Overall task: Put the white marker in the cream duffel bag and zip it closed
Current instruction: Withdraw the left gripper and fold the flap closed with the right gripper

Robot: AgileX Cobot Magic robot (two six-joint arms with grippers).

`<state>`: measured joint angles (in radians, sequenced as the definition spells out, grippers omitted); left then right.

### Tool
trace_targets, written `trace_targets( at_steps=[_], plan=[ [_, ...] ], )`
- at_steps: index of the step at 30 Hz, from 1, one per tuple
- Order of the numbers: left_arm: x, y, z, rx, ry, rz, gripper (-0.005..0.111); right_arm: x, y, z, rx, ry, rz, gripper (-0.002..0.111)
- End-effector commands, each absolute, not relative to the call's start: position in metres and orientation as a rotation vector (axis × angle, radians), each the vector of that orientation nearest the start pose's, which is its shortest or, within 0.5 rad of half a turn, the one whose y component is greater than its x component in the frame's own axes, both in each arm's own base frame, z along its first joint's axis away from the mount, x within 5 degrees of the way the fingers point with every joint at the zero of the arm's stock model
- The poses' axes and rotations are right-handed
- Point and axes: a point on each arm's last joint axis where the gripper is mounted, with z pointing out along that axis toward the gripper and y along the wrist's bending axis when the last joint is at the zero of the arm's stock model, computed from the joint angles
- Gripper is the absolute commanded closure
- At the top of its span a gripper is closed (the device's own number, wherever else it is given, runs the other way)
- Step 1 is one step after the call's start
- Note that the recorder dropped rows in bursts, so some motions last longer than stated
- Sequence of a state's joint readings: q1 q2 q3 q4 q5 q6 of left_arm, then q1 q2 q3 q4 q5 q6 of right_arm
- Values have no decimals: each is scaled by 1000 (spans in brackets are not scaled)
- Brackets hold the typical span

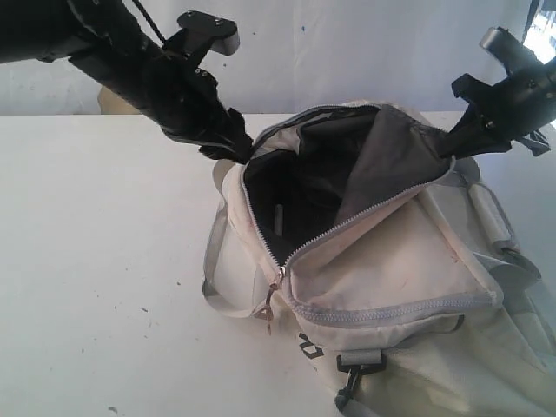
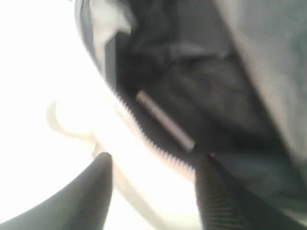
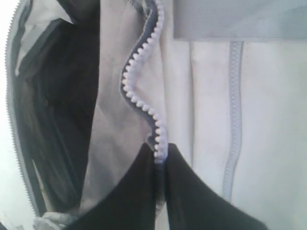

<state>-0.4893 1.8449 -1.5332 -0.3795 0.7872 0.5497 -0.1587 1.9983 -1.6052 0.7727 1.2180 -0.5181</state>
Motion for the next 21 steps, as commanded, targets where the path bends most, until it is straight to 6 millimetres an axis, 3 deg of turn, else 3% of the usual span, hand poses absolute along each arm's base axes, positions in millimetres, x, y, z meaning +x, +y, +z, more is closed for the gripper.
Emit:
trace_targets(
  at_steps=[1, 4, 10, 13, 21],
  plan=[
    [347, -194, 283, 1023, 2463, -271, 73, 416, -4, 249, -63, 2617, 1073, 108],
    [349, -180, 284, 895, 2552, -251, 87, 419, 0, 255, -18, 2551, 1166, 108],
    [344, -160, 278, 844, 2716, -254, 107, 422, 14, 263, -2, 2453, 1293, 108],
    [342, -155, 270, 840, 2760, -251, 107, 424, 29, 266, -9, 2423, 1335, 108],
    [336, -153, 255, 846, 2808, -250, 107, 441, 70, 270, 18, 2272, 1236, 108]
  ],
)
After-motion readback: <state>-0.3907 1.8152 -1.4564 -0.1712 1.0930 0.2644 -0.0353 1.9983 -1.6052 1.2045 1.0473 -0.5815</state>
